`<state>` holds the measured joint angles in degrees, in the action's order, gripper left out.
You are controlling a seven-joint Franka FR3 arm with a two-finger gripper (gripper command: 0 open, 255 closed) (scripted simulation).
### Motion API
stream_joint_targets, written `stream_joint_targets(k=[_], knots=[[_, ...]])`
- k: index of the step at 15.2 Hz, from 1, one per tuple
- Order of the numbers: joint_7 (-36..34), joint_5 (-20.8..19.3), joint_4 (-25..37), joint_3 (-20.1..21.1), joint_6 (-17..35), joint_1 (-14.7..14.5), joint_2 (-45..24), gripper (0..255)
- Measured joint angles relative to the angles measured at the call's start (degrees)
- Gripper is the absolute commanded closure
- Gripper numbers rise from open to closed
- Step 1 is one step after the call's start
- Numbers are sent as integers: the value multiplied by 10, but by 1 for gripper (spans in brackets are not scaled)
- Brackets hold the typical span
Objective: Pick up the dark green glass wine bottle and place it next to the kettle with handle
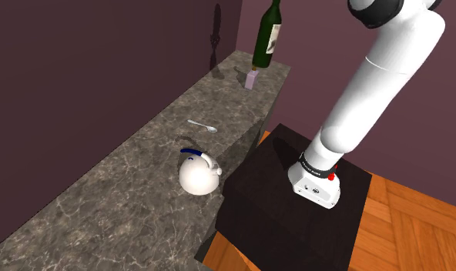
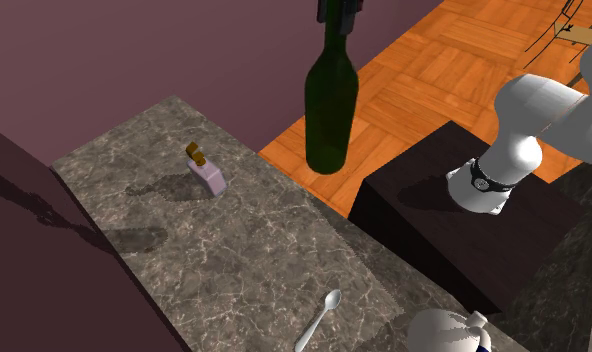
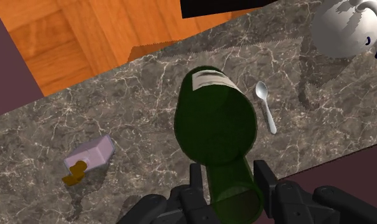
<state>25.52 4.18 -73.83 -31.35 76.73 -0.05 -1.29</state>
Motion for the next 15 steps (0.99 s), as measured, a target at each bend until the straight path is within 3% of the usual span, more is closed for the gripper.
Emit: stream_joint_targets(k=[10,15], knots=[[-163,-40,-89,92,25,-79,79,255],[-239,-42,-96,137,25,-110,89,255]])
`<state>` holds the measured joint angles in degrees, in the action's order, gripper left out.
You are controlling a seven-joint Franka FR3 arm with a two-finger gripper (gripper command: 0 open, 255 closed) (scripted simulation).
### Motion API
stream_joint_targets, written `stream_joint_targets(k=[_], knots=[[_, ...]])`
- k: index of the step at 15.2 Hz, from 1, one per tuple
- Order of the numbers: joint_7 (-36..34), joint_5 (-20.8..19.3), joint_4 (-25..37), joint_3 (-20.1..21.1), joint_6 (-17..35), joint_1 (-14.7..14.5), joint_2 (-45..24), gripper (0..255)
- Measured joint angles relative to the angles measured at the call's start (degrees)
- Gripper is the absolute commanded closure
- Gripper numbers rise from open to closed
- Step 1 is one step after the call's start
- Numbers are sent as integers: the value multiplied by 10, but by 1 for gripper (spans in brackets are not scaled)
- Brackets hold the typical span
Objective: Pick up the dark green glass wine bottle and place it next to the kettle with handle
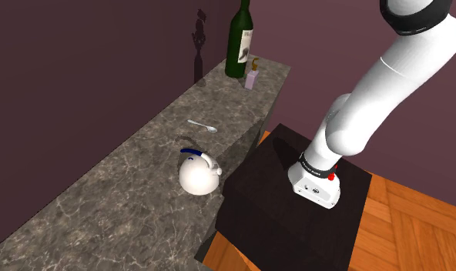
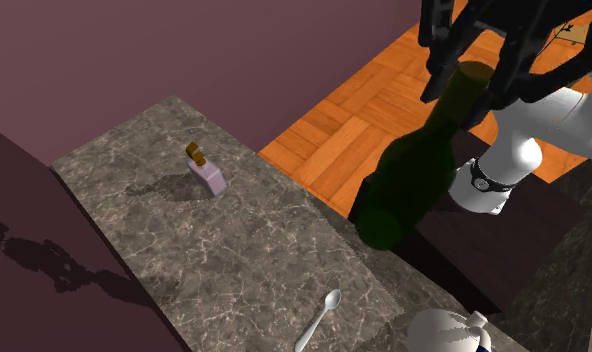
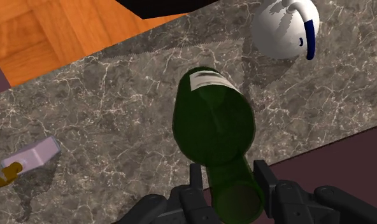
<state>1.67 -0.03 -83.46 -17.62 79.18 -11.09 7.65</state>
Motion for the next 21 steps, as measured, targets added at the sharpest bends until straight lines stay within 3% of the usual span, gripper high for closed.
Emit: stream_joint_targets(k=[5,14,21], knots=[[-72,1,-11,42,12,-30,0,255],[-192,9,54,108,2,-83,-54,255],[-207,7,-14,116,53,-90,-37,255]])
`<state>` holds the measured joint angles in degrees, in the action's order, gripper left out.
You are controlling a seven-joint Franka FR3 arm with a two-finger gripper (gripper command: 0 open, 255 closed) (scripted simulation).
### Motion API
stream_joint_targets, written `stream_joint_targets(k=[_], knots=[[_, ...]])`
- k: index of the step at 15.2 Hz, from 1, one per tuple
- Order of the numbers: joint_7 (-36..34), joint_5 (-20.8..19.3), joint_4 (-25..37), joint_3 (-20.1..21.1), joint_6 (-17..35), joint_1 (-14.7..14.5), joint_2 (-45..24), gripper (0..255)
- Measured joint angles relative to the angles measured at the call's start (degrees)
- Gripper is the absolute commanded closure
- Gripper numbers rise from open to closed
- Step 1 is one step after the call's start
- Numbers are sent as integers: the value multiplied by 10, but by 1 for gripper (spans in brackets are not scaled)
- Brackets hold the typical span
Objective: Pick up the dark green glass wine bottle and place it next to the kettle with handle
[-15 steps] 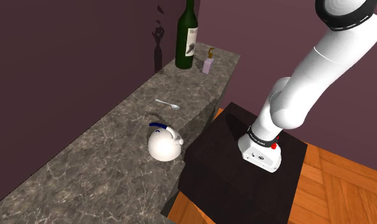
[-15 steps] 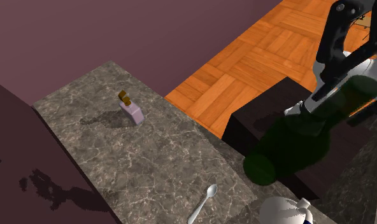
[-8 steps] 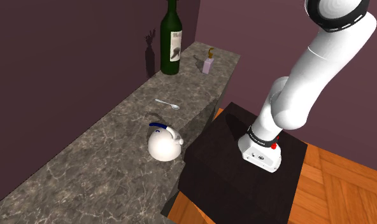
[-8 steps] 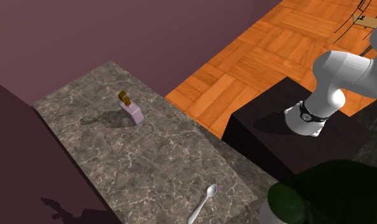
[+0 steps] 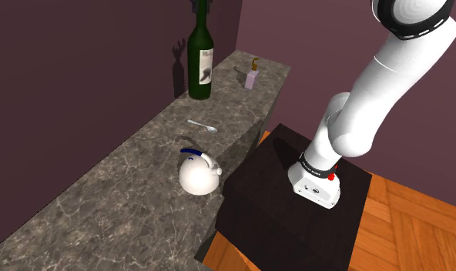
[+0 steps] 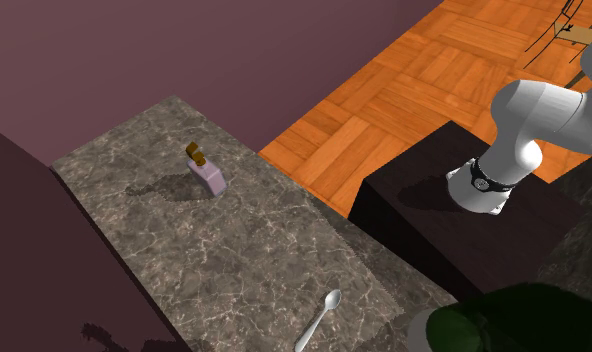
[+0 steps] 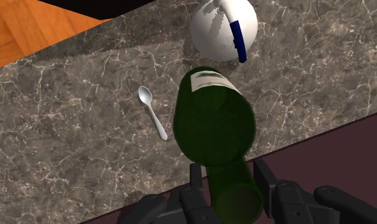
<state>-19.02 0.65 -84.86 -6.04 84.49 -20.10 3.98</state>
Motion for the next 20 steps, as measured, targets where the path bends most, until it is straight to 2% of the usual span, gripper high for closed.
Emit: stream_joint_targets(k=[20], knots=[[-2,-4,-209,2,165,-1,44,255]])
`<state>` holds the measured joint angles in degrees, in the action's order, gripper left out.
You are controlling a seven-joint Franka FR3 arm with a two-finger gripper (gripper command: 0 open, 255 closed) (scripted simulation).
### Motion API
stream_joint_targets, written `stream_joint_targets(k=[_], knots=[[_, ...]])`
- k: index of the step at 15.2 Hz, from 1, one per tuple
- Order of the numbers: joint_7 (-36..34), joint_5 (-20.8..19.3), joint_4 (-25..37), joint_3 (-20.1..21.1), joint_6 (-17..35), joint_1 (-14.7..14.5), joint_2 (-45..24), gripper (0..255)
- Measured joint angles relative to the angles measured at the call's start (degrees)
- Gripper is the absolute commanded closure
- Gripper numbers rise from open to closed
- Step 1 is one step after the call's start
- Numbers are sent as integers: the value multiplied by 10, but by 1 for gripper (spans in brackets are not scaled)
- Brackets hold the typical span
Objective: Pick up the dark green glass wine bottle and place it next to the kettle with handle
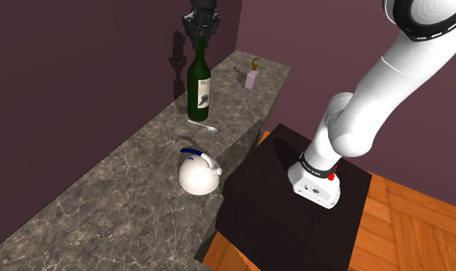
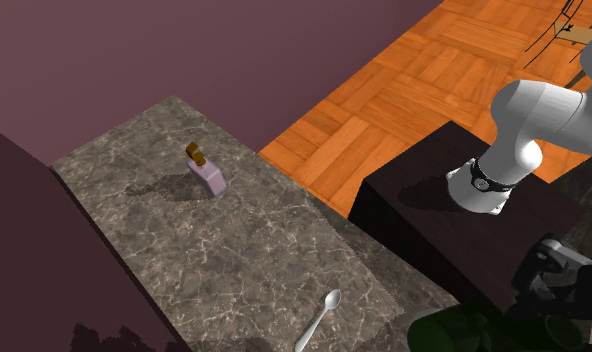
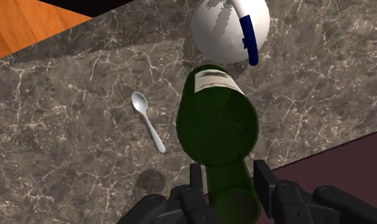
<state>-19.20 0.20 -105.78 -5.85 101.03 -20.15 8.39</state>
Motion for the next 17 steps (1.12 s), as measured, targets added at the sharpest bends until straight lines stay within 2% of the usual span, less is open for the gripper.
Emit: stream_joint_targets(k=[17], knots=[[3,1,-124,-2,130,1,-6,255]])
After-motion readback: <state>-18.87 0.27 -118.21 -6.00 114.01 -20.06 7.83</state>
